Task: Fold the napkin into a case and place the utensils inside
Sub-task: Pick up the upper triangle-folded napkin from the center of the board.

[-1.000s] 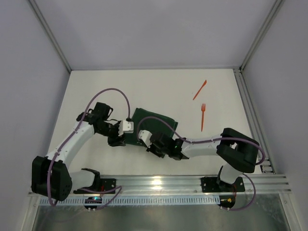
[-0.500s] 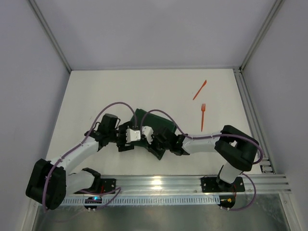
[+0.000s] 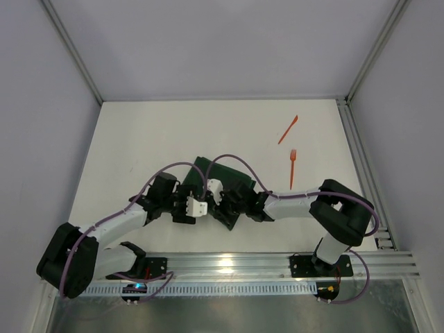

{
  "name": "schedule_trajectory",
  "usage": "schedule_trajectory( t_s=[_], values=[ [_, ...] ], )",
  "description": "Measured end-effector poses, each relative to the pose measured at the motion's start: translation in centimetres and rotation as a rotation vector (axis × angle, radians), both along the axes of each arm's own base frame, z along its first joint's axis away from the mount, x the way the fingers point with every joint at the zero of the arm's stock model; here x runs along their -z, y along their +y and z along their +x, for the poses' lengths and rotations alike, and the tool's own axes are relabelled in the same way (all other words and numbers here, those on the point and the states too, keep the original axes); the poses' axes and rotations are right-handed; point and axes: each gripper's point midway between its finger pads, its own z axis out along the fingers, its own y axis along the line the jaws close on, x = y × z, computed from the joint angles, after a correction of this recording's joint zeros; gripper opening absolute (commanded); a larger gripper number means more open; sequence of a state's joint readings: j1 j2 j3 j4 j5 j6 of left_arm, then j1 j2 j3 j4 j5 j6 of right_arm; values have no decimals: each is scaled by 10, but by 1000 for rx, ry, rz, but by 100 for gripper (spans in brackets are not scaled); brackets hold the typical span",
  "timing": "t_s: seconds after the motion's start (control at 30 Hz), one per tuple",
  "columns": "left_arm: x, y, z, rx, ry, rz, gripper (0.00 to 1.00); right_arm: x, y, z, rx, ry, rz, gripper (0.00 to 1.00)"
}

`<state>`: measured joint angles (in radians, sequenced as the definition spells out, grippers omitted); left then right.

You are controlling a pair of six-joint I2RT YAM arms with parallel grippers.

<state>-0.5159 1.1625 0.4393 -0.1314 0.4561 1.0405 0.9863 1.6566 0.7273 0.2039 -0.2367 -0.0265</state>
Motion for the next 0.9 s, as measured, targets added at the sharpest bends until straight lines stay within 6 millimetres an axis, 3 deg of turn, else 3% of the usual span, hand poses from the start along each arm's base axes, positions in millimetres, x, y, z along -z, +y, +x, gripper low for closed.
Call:
schedule_trajectory(
  t_s=[0.3,0.7,0.9],
  values=[
    [6,10,-24,44,109,64,80,-2,-3,6,12,29,19,4],
    [5,19,30,-152,-119,57,76,-12,5,8,-4,34,54,4],
    [4,15,36,-127,-163,58,78,-15,7,9,-4,31,62,4]
  ],
)
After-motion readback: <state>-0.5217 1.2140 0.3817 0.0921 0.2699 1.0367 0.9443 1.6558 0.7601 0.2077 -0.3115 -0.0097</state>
